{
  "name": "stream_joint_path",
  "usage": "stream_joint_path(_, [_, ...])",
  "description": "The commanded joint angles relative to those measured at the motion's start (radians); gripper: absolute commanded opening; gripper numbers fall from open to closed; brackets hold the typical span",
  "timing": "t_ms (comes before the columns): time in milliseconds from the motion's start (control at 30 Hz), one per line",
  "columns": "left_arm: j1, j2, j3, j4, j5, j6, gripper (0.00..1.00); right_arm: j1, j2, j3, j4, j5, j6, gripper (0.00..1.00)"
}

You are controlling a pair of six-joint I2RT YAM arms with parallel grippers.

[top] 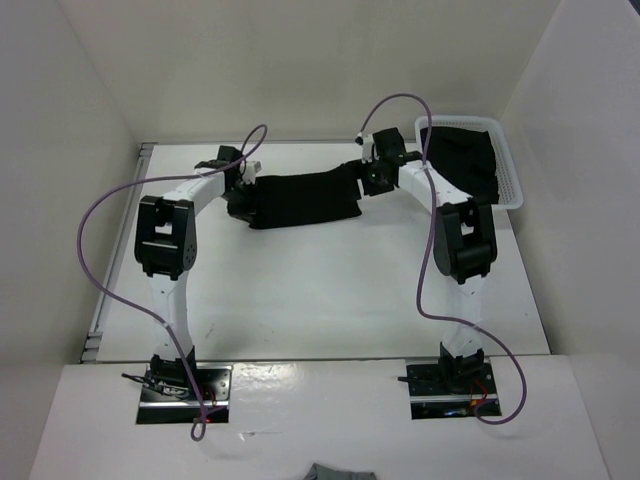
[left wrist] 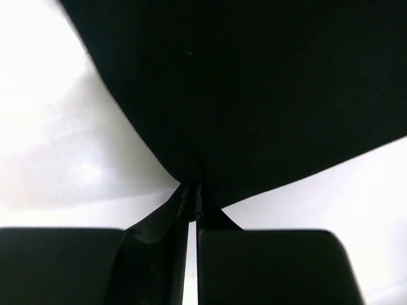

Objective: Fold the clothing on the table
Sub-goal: Fold the skirt

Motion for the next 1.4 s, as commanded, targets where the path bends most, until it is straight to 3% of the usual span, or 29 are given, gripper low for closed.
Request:
stream_joint_path(0, [-0.004,-0.050,-0.085,-0.101,-0.014,0.053,0.08,-0.002,-0.047,-0.044,0.028,-0.026,0.020,0.80])
stream_joint_path(267, [-0.004,-0.107,-0.180,-0.091,0.004,0.063,0.08,-0.002,0.011,-0.046,0.028,-0.026,0.029,0.80])
stream_joint_path(967, [-0.004,-0.107,-0.189,-0.091,0.023,0.073,0.08,0.053,0.166,0.063,0.019,-0.075,0.029,0.76])
stream_joint_path(1200, [-0.004,-0.097,-0.189,-0.081,0.023,0.073,0.08,0.101,0.166,0.043,0.009,-0.040,0.020,0.63])
stream_joint_path(1367, [-0.004,-0.107,-0.199,-0.081,0.023,0.082,0.08,0.101,0.155,0.020,0.009,-0.029,0.020,0.44])
